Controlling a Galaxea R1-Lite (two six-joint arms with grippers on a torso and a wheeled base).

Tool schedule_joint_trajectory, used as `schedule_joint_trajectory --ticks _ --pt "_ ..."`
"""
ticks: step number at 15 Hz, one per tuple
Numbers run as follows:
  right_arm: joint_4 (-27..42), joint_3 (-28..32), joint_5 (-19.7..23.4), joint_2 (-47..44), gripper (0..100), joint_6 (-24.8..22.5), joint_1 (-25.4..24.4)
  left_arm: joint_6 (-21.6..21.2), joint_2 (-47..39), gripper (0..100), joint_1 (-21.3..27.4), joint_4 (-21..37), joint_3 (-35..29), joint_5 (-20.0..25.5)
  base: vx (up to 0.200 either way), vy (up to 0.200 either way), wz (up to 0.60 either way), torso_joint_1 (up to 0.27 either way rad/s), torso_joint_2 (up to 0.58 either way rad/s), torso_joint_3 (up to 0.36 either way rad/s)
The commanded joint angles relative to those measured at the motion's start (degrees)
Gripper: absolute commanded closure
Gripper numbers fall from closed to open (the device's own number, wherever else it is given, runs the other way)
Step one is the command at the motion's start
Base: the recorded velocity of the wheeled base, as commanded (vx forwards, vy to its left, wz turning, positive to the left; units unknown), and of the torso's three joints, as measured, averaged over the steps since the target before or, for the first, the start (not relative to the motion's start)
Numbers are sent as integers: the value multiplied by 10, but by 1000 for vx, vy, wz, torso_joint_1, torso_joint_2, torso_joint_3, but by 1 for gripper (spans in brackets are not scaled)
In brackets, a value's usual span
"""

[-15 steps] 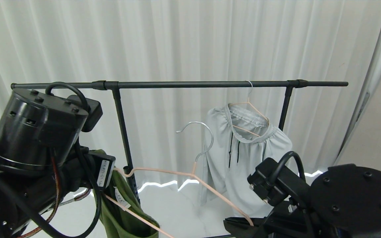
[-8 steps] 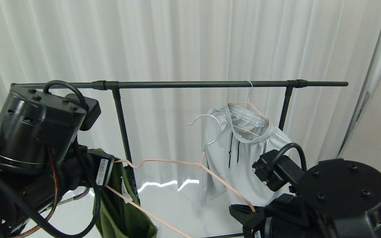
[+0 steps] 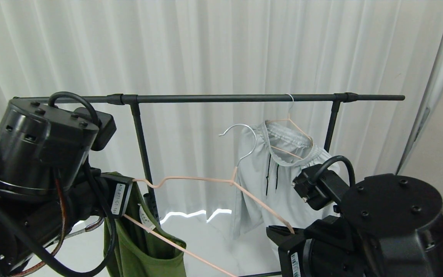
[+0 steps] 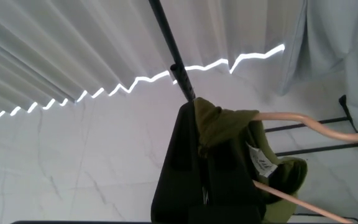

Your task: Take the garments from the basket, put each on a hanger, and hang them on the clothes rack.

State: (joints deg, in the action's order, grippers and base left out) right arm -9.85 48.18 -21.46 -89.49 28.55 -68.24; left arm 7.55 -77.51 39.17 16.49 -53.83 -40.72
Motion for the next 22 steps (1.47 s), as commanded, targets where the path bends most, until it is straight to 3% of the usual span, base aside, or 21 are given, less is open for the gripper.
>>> schedule_joint_trajectory --ticks 1,5,13,15,18,22 --pt "-2 8 0 -4 100 -1 -1 11 3 100 17 0 -1 0 0 0 0 0 0 0" --pt "-2 26 -1 -22 100 -2 -18 63 2 100 101 0 -5 -2 0 0 0 0 0 0" --pt "-32 26 -3 -68 100 -17 -51 106 -5 100 145 -1 -61 -1 0 0 0 0 0 0" --pt "-29 18 -9 -64 100 -21 -50 106 -5 100 132 0 -60 -2 0 0 0 0 0 0" --pt "-28 -20 -32 -31 100 -21 -36 103 -6 100 68 4 -58 -3 0 0 0 0 0 0" --pt "-28 -48 -44 9 100 -21 2 103 -6 100 58 17 -47 -4 0 0 0 0 0 0"
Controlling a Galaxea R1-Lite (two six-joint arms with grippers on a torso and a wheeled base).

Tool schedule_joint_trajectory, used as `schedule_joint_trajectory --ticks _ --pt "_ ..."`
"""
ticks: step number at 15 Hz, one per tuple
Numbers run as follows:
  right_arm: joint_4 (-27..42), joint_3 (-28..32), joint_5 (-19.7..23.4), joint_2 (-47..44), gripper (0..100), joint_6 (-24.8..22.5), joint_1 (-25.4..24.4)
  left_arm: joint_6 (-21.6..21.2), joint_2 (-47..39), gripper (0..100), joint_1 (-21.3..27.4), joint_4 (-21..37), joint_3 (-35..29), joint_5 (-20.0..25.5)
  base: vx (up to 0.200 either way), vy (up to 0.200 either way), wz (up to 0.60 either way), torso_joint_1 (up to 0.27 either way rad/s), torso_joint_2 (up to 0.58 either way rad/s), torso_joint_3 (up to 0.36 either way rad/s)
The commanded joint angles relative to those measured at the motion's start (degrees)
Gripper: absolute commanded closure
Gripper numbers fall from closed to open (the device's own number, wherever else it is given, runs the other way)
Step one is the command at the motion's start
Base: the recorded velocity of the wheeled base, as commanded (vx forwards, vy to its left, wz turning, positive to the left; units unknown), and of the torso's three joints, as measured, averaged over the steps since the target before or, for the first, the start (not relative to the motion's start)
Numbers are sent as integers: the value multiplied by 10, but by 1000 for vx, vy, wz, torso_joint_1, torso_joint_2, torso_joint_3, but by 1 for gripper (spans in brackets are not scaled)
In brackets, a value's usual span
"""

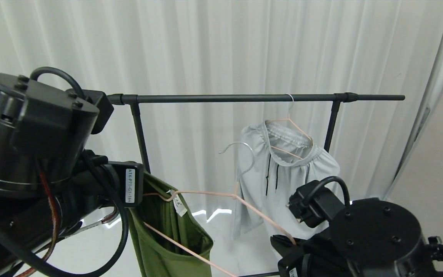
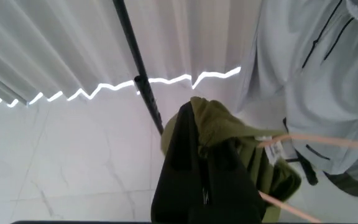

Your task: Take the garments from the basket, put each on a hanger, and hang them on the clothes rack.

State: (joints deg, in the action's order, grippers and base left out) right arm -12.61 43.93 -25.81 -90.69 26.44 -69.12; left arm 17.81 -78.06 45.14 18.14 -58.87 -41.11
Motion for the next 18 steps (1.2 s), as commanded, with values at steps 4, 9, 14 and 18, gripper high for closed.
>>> schedule_joint_trajectory --ticks 4,9,14,18 --pt "-1 -5 -14 29 100 -1 37 0 -3 100 11 1 15 0 0 0 0 0 0 0" --pt "-12 4 -12 23 100 -8 20 30 -11 100 109 0 -5 3 0 0 0 0 0 0" --pt "-44 8 -7 3 100 -8 -34 49 -23 100 145 -1 -42 5 0 0 0 0 0 0" --pt "-72 24 8 -19 100 -8 -51 64 -19 100 167 -4 -44 9 0 0 0 0 0 0"
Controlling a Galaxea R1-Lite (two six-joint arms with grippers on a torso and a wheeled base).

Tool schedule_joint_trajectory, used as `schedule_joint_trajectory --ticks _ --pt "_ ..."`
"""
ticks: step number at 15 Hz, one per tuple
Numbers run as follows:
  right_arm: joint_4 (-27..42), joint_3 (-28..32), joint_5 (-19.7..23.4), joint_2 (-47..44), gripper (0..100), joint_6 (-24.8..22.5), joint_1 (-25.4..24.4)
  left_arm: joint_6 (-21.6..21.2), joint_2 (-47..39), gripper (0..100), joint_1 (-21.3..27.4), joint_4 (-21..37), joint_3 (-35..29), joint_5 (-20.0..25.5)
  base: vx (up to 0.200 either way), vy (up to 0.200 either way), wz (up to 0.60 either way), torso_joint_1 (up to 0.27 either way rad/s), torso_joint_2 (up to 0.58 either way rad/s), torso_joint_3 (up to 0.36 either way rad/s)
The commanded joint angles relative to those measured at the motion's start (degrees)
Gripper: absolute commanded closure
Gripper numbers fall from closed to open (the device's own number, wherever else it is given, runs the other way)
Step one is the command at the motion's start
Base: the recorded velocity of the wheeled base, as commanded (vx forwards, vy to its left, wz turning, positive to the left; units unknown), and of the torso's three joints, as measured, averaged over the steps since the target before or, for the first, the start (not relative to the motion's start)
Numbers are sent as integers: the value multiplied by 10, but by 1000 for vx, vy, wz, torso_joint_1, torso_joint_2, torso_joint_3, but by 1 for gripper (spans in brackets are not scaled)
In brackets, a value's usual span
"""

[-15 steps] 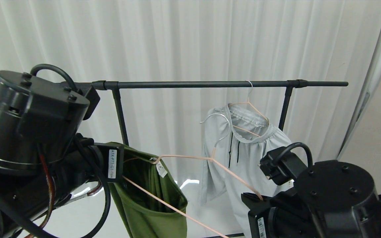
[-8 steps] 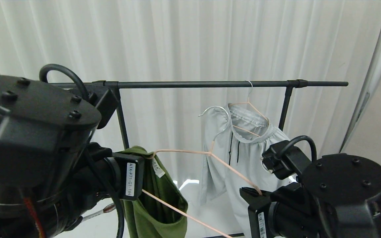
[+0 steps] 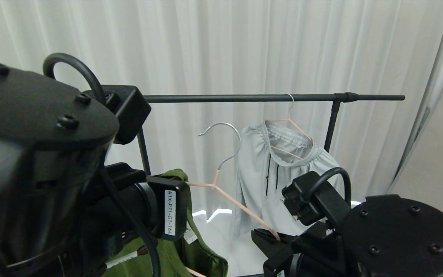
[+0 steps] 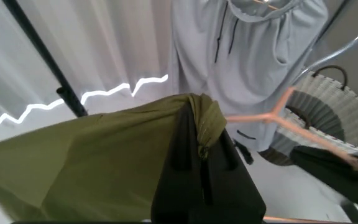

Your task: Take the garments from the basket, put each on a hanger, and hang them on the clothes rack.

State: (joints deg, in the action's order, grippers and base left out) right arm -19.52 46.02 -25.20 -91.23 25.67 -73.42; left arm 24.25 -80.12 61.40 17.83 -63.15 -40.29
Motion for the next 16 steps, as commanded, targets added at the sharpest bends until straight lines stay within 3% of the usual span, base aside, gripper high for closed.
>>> schedule_joint_trajectory --ticks 1,8,16 --pt "-10 4 4 -17 100 0 -15 1 3 100 5 -2 -4 5 0 0 0 0 0 0" --pt "-34 21 20 -44 100 0 -16 17 3 100 49 -2 -20 15 0 0 0 0 0 0" --pt "-33 -4 13 41 100 -3 47 3 49 100 43 -2 34 6 0 0 0 0 0 0"
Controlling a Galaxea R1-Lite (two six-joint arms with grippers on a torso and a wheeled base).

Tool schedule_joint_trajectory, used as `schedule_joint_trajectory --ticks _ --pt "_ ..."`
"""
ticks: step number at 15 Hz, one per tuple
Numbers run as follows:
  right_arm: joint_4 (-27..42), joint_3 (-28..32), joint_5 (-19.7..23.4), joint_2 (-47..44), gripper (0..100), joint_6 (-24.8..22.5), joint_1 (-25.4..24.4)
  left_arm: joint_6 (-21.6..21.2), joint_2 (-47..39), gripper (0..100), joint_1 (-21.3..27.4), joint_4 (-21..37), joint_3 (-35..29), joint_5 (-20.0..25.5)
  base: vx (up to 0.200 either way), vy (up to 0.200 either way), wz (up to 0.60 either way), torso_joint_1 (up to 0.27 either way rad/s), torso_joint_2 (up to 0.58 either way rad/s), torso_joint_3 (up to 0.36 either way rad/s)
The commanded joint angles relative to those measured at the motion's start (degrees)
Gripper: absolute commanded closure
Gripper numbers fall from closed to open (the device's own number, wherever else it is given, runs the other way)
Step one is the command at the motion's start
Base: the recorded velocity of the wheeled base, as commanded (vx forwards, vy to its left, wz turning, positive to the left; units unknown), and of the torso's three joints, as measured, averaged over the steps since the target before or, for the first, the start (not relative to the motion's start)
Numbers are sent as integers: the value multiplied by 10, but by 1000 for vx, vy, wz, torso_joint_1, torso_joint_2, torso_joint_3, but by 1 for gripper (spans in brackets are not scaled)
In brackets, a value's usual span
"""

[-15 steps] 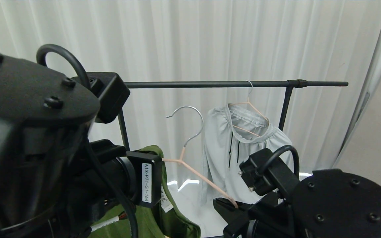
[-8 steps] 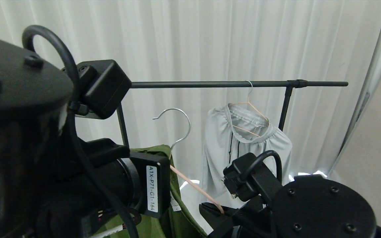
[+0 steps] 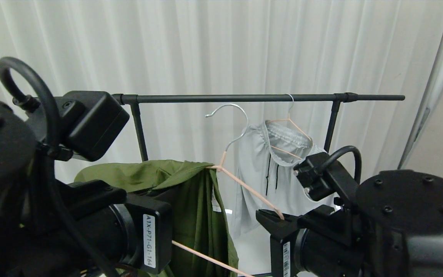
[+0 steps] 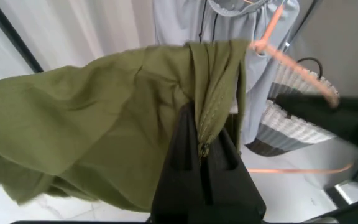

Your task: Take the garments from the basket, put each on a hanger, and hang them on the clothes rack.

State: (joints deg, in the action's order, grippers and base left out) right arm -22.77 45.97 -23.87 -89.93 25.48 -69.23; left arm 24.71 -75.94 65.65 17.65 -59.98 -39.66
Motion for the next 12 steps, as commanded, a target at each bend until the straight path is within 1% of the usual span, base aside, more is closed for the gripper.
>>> schedule_joint_trajectory --ticks 1,2,3,5,7,9,12 --pt "-1 -4 -1 36 100 -1 5 -7 5 100 0 -1 2 -1 0 0 0 0 0 0" --pt "-2 -4 -1 46 100 -2 5 -10 3 100 0 -1 1 -2 0 0 0 0 0 0" --pt "-3 -4 -1 52 100 -12 5 -12 1 100 2 -5 -2 -2 0 0 0 0 0 0" --pt "-19 -3 -1 54 100 -29 5 -21 1 100 13 -36 -3 -2 0 0 0 0 0 0" --pt "-34 -3 1 50 100 -55 4 -29 -3 100 39 -70 -5 0 0 0 0 0 0 0" --pt "-38 -2 1 44 100 -68 1 -29 -11 100 50 -78 -3 0 0 0 0 0 0 0" --pt "-51 -2 2 41 100 -77 1 -28 -13 100 50 -78 0 0 0 0 0 0 0 0"
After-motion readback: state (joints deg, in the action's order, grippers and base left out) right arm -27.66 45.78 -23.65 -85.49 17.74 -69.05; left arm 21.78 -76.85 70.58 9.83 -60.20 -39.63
